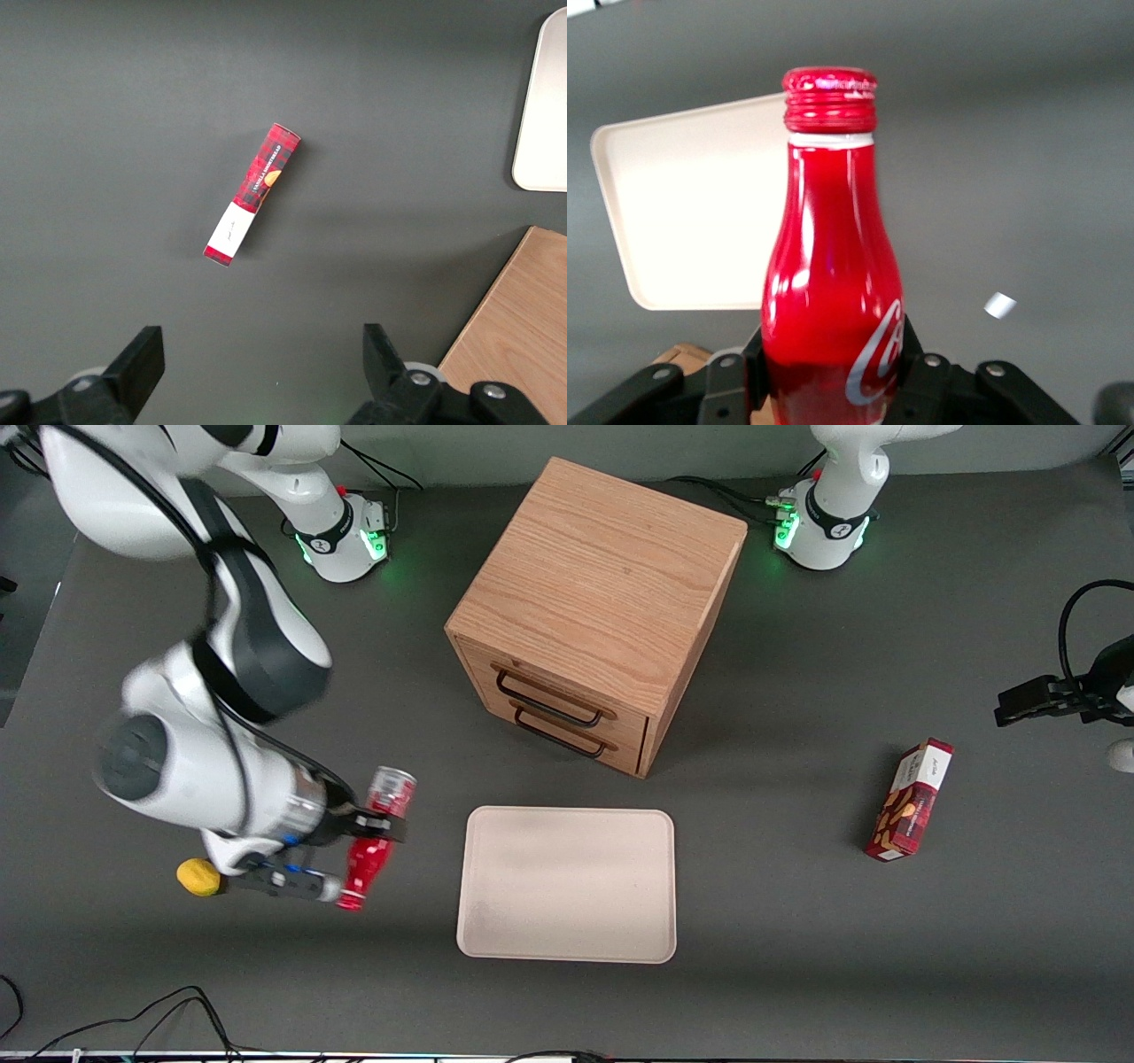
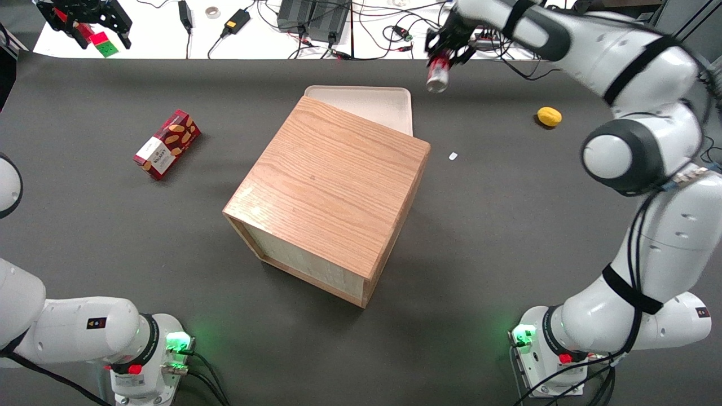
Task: Place coke bottle on tray
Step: 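Lift the bottle and carry it over the cream tray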
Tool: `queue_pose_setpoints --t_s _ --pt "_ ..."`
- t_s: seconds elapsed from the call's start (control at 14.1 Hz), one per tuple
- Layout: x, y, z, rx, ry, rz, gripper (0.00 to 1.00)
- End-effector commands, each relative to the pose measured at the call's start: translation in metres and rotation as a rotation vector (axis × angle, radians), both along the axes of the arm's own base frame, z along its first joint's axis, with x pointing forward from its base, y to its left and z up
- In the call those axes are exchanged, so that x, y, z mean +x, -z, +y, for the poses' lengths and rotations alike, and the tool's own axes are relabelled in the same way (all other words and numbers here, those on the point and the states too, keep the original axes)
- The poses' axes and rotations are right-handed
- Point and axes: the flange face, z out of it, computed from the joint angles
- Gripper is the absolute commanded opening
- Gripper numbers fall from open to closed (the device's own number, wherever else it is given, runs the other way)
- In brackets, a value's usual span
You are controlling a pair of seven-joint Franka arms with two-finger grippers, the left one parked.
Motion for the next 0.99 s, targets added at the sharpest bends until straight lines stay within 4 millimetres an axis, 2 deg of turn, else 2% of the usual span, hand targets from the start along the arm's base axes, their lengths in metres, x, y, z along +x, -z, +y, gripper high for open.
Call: queue_pose_setpoints --t_s 0.0,0.14,0.35,0.5,0.64,0.92 --pt "0.017 0.065 0.023 0.058 0.006 0.018 0.00" --pt "0.014 0.109 0.043 0.078 -0.012 0.024 0.00" --pt "0.015 0.164 0.047 0.076 -0.080 0.006 0.00" --pt "0.015 0.179 0.045 0.075 -0.136 -0.005 0.00" --pt "0.016 0.187 0.044 0.059 -0.285 -0.065 0.00" --pt "0.016 0.194 0.046 0.061 -0.282 -0.074 0.00"
